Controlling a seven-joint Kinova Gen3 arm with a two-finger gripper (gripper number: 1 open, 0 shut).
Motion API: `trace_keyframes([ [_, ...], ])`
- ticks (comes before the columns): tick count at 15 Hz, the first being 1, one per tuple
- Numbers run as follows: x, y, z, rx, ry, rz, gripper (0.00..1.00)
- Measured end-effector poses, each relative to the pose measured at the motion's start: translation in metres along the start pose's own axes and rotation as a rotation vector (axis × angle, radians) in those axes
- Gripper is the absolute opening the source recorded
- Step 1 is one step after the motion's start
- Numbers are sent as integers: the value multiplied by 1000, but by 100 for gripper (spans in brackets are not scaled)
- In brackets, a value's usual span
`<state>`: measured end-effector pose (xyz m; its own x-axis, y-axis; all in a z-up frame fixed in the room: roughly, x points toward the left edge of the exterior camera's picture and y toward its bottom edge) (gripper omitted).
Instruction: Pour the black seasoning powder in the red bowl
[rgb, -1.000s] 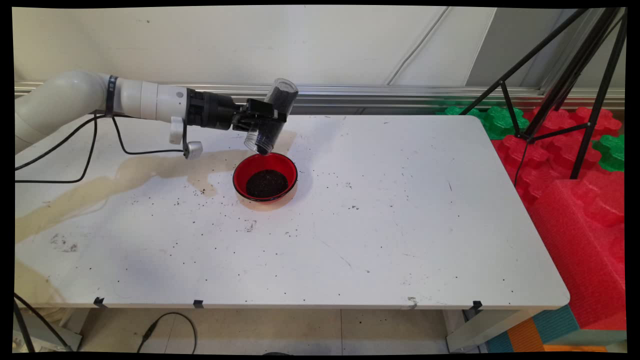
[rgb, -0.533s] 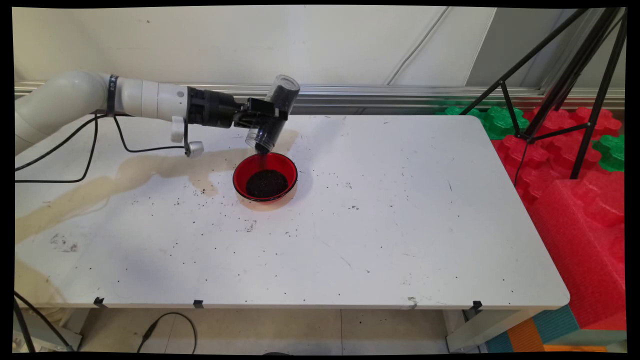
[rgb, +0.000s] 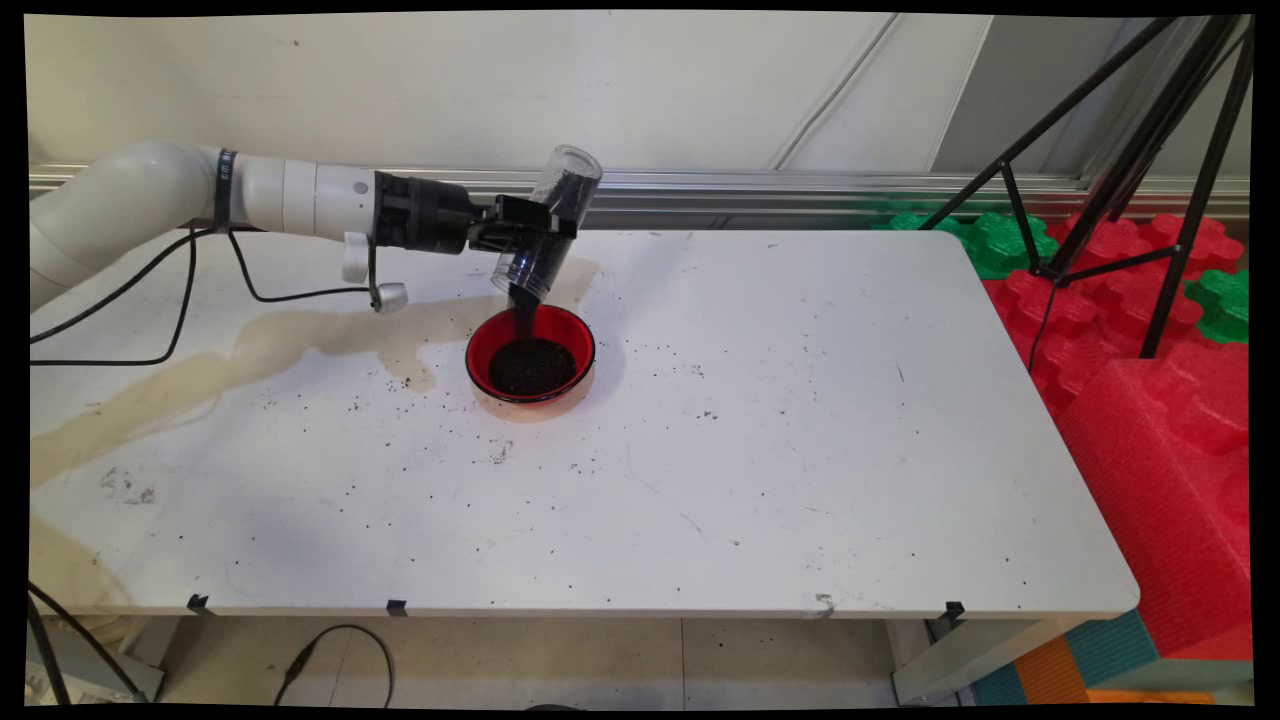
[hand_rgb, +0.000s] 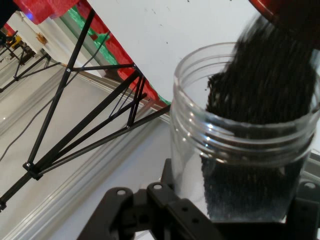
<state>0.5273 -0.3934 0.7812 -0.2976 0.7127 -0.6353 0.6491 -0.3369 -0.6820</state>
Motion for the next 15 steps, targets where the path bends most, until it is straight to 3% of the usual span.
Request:
trace_keyframes([
  [15, -3, -2, -3, 16, 3, 26, 0],
])
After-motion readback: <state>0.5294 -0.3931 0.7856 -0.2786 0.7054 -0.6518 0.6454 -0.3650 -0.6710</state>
